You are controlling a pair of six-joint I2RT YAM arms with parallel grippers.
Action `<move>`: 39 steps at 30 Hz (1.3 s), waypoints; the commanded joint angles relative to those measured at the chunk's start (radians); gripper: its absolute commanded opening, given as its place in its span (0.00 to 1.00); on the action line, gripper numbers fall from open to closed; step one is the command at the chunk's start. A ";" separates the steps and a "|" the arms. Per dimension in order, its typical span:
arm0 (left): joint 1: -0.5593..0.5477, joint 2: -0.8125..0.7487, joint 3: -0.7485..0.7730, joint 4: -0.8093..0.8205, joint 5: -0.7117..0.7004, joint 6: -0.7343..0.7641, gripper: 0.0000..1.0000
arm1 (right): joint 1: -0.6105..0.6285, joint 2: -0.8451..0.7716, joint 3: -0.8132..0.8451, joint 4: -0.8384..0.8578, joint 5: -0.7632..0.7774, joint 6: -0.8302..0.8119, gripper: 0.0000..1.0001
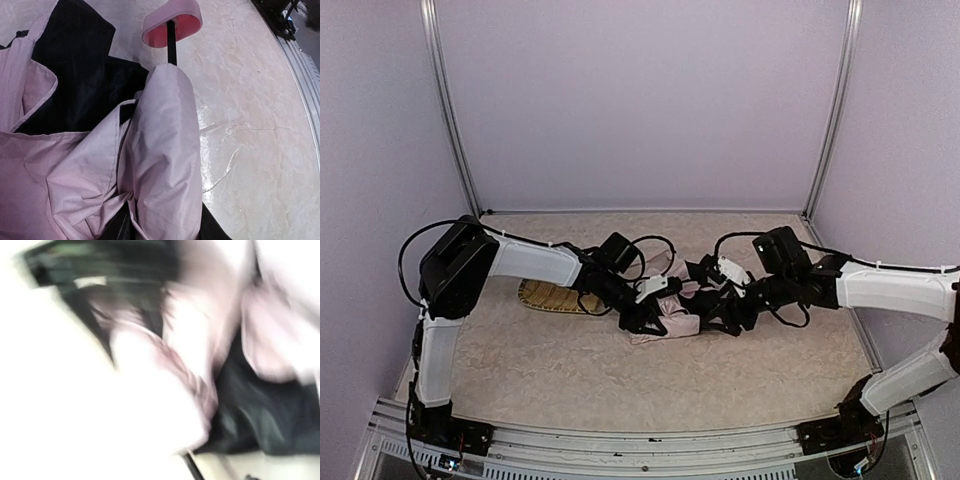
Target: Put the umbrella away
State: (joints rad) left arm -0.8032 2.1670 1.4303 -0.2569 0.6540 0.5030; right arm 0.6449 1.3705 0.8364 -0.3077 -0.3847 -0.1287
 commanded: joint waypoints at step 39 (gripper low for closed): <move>0.136 -0.420 -0.603 0.785 0.108 -0.373 0.99 | 0.233 0.430 0.062 -0.089 -0.066 -0.273 0.00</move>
State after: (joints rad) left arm -0.6640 1.8908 1.0019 0.1104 0.9138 0.1547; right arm 0.9127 1.7298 0.8856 -0.1074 -0.2359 -0.5060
